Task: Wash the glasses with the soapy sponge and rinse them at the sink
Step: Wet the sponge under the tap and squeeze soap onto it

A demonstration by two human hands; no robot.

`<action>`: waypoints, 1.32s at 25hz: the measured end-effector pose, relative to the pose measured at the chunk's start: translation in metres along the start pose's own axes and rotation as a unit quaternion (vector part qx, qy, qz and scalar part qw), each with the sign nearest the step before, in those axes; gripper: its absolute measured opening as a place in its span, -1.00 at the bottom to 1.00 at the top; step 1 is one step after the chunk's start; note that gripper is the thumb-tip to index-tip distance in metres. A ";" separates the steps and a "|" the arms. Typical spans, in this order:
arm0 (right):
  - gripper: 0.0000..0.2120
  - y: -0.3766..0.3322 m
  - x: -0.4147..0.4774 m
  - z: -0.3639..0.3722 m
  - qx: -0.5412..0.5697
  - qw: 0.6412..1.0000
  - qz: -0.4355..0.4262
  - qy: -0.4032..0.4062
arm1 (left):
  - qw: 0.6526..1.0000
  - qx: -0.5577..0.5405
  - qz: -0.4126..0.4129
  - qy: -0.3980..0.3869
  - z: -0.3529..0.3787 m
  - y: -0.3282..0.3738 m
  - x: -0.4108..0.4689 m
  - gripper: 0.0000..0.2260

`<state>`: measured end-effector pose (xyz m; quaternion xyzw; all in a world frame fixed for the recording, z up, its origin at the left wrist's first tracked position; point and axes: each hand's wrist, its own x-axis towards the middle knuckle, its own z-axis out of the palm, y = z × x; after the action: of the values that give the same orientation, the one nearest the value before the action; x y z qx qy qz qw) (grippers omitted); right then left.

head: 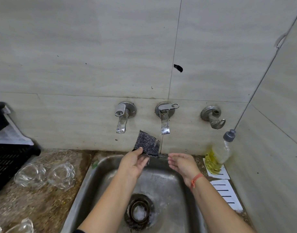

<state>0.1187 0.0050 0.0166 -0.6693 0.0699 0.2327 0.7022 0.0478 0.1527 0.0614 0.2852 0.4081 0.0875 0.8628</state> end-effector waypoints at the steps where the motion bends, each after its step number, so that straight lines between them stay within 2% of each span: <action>1: -0.82 0.000 0.000 -0.002 0.000 1.000 -0.001 0.005 | 1.000 0.028 0.004 -0.002 0.004 -0.003 -0.001 -0.93; 4: -0.83 0.000 0.002 -0.009 -0.006 1.000 -0.001 0.017 | 0.995 0.095 0.014 -0.002 0.004 -0.010 0.000 -0.94; 9: -0.78 0.002 0.001 -0.004 -0.056 0.998 0.007 -0.014 | 0.980 0.190 0.057 0.028 -0.013 -0.004 -0.006 -0.96; 18: -0.82 -0.027 -0.006 0.059 -0.105 0.984 0.010 -0.145 | 0.977 0.164 0.117 0.074 -0.054 0.028 -0.007 -0.90; 24: -0.76 -0.055 -0.012 0.054 -0.159 0.981 -0.078 -0.076 | 0.979 0.170 0.094 0.059 -0.052 0.027 -0.001 -0.95; 27: -0.81 -0.094 -0.014 0.034 -0.079 0.992 -0.085 -0.052 | 0.982 0.172 0.068 0.039 -0.037 0.021 -0.001 -0.96; 29: -0.84 -0.126 -0.016 0.022 -0.044 0.991 -0.123 -0.034 | 0.981 0.181 0.065 0.025 -0.025 0.019 -0.002 -0.96; 33: -0.67 -0.164 -0.023 0.019 -0.040 0.979 -0.201 -0.002 | 0.979 0.189 0.076 0.000 -0.008 0.016 -0.004 -0.97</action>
<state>0.1627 0.0189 0.1764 -0.6965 -0.0771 0.0904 0.7076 0.0402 0.1677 0.0695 0.4736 0.3942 0.0744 0.7841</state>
